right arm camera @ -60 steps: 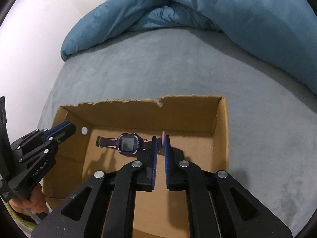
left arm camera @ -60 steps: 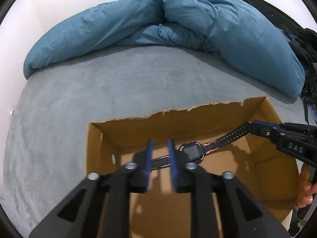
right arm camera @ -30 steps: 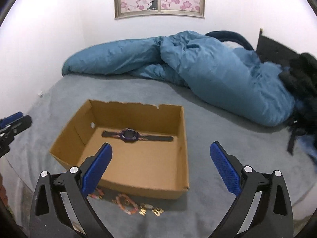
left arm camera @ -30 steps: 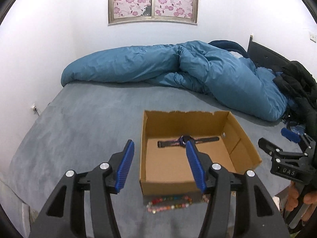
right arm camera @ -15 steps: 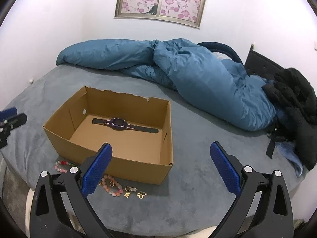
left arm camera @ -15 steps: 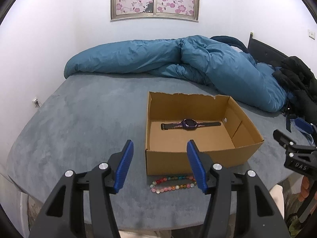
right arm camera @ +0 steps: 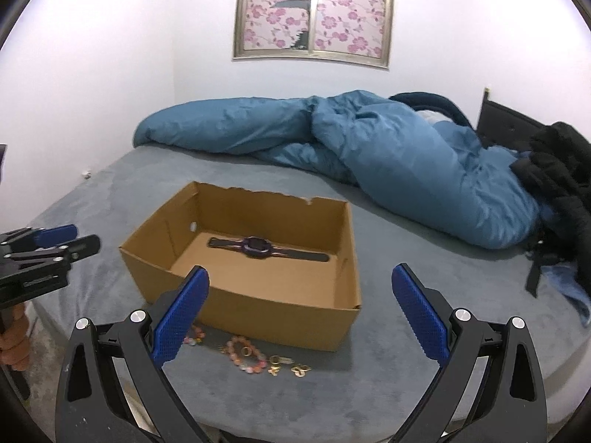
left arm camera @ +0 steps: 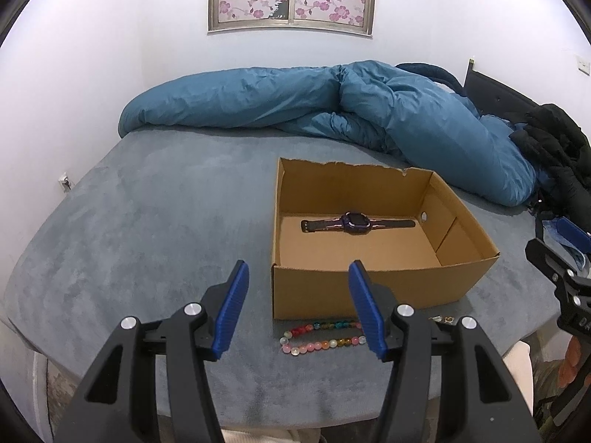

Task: Organize jewelry
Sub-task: 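Move the left tool down to the multicolour bead bracelet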

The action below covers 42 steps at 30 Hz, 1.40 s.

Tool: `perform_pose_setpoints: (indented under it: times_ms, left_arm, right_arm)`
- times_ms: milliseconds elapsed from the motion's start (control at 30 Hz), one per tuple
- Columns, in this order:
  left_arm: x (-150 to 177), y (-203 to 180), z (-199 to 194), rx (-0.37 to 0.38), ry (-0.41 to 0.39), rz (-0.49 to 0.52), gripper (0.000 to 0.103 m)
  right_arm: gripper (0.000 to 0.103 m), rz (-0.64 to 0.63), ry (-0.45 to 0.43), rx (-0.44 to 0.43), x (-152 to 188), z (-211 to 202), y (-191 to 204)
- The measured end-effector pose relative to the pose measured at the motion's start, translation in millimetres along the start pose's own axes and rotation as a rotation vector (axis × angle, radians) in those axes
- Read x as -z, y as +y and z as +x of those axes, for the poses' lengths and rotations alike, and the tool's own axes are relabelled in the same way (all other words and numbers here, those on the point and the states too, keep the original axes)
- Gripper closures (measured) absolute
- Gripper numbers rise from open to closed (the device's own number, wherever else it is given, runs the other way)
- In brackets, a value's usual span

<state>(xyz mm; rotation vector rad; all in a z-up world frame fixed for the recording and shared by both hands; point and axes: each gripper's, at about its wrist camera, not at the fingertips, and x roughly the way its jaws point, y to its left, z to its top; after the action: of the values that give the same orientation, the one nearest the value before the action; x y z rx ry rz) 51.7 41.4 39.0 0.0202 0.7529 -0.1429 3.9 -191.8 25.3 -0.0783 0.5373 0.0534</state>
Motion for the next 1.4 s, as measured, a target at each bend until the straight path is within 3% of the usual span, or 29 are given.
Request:
perform_pose_setpoints:
  times_ms: [433,700,1033,1167,1400]
  left_arm:
    - [21.8,21.7,24.2,-0.002,0.009,0.002,0.049]
    - [36.3,32.2,35.2,0.008,0.016,0.013,0.049]
    - [63.6,32.4,44.1,0.073,0.036,0.061,0.049]
    - [71.6,31.6,54.6,0.098,0.061,0.086,0.049]
    - [74.7,32.5,74.5,0.138,0.080,0.105,0.064]
  right_arm:
    - [0.008,-0.015,0.071,-0.100,20.8,29.4,23.0]
    - [0.008,0.015,0.036,-0.169,44.4,33.2,21.5]
    - [0.009,0.023,0.113,-0.251,70.9,45.7,11.1]
    - [0.018,0.021,0.120,-0.300,73.0,47.5,21.0]
    - [0.040,0.048,0.171,-0.379,73.8,72.5,55.0]
